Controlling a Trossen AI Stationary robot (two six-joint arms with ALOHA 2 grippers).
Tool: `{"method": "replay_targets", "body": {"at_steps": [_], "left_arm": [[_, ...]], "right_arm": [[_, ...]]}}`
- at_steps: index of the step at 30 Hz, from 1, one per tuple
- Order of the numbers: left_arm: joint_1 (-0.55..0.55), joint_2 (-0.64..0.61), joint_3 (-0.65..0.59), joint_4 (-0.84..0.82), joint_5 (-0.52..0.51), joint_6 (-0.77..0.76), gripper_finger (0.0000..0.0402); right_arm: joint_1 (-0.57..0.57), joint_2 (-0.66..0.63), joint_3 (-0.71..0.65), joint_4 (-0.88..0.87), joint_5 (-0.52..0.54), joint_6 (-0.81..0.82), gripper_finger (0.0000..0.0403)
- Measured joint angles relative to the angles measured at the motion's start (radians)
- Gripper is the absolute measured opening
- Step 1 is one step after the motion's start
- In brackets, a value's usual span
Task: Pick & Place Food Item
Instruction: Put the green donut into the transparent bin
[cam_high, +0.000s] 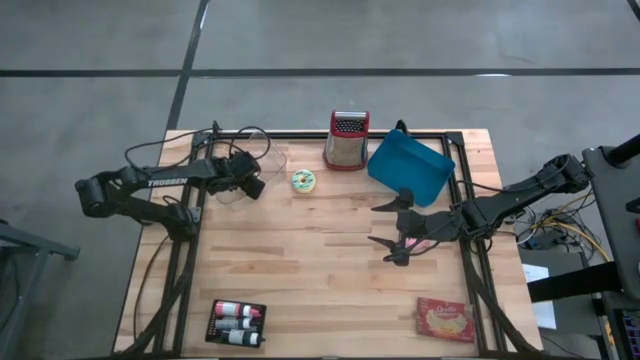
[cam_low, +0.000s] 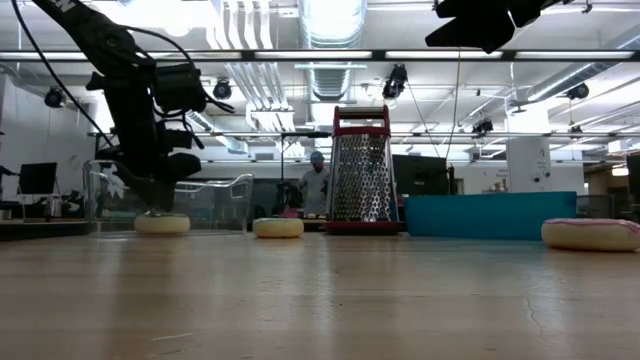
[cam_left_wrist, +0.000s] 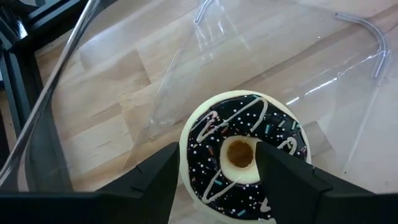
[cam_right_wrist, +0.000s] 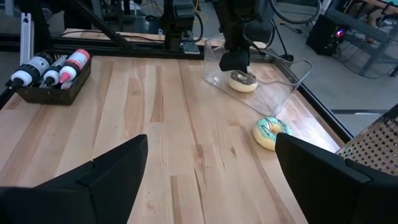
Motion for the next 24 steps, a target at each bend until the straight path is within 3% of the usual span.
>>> {"method": "replay_targets", "body": {"at_steps": [9, 18, 24], "left_arm": [[-0.001, -0.062, 0.008, 0.000, -0.045, 0.053, 0.0218], [-0.009, -0.281, 0.008, 0.000, -0.037, 0.123, 0.0218], [-0.043, -0.422, 0.005, 0.005, 0.033, 0.120, 0.0219]], "right_arm": [[0.000, 0.000, 0.000, 0.000, 0.000, 0.001, 0.0340], [0.000, 0.000, 0.000, 0.000, 0.000, 0.000, 0.0350], [-0.001, 0.000, 0.000, 0.000, 0.000, 0.001, 0.0344]]}}
